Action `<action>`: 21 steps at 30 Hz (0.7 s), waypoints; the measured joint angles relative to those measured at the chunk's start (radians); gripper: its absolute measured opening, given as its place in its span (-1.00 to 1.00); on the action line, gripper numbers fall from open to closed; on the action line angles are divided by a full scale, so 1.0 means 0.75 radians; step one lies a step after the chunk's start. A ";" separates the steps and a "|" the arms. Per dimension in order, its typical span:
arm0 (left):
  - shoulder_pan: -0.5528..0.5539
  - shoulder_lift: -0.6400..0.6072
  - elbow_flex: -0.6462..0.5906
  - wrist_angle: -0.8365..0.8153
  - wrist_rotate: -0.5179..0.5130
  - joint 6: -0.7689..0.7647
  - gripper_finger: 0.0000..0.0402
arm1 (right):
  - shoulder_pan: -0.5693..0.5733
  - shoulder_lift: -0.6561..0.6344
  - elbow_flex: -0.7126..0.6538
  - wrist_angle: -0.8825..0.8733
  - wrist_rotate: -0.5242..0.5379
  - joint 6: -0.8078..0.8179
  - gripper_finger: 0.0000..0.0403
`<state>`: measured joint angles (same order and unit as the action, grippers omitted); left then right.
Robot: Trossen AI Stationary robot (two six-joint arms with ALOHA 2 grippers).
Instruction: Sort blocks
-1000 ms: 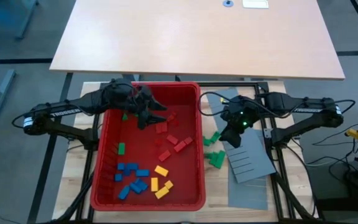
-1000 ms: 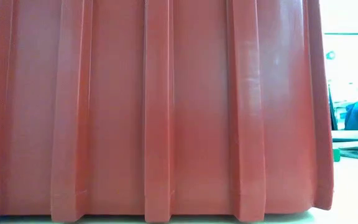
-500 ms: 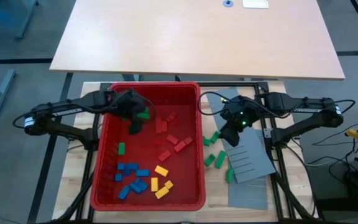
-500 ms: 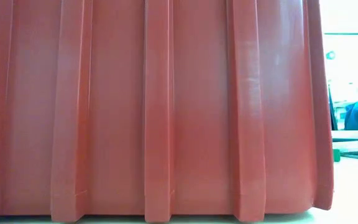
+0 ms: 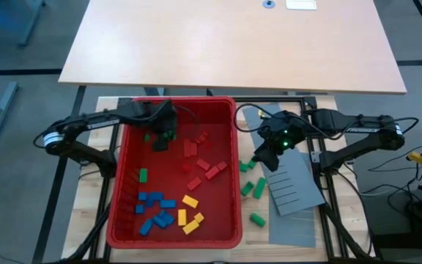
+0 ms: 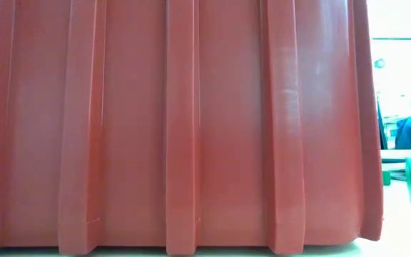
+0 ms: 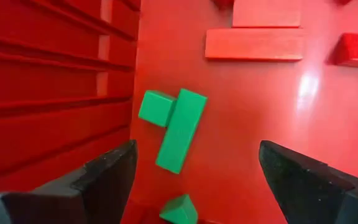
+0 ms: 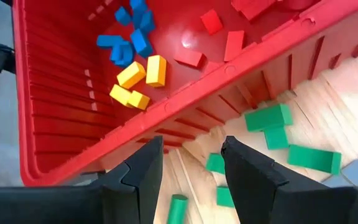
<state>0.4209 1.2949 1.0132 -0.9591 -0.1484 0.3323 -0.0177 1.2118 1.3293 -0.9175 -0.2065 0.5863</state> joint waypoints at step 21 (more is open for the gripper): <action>0.172 0.425 0.000 0.107 0.117 0.312 0.56 | 0.000 0.001 0.000 0.022 0.000 0.067 -0.33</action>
<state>0.5500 1.6137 1.0130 -0.8791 -0.0605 0.5666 -0.0177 1.2121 1.3293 -0.9010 -0.2069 0.6368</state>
